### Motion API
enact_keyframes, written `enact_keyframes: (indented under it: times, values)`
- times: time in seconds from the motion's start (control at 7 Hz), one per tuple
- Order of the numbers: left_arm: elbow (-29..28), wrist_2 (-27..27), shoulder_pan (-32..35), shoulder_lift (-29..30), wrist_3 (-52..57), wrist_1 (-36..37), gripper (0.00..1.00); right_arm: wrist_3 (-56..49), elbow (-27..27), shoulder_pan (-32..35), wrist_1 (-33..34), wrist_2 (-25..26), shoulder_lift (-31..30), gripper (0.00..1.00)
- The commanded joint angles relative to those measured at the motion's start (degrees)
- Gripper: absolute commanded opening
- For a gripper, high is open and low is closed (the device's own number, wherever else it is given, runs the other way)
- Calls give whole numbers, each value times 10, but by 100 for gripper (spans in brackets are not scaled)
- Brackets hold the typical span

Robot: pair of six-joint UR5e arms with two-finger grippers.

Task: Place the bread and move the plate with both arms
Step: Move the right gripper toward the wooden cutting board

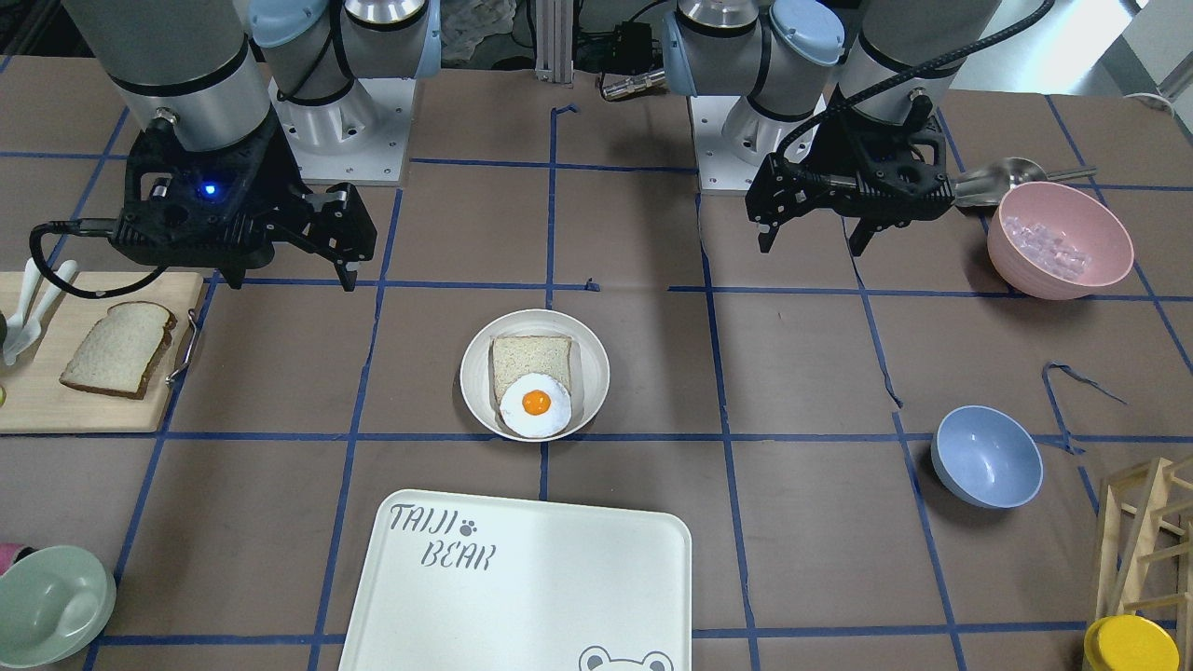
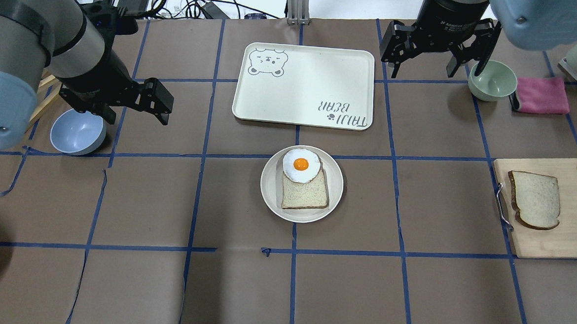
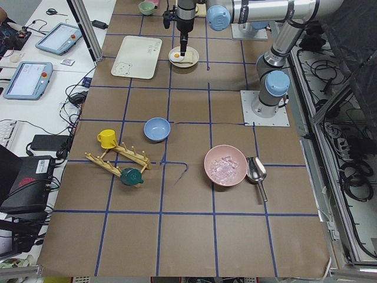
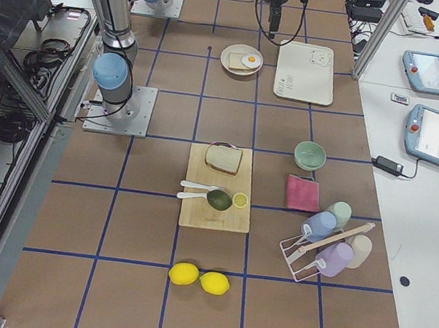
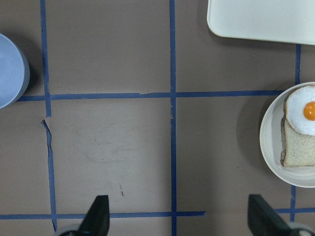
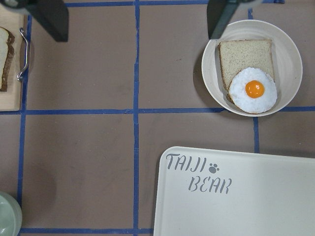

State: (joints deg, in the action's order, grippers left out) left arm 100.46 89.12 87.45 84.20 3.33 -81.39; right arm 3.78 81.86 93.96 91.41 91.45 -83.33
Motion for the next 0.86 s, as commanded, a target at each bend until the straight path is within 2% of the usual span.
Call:
enact_keyframes:
  times: [0.0,0.43,0.71]
  values:
    - [-1,0,0,0,0,0,100,0,1,0,1,0,0,100]
    - [-1,0,-1,0,0,0,100,-6,3,-8,-1,2,1,100]
    - [-1,0,-1,1,0,0,100,-80,10,-52,-3,15,0,100]
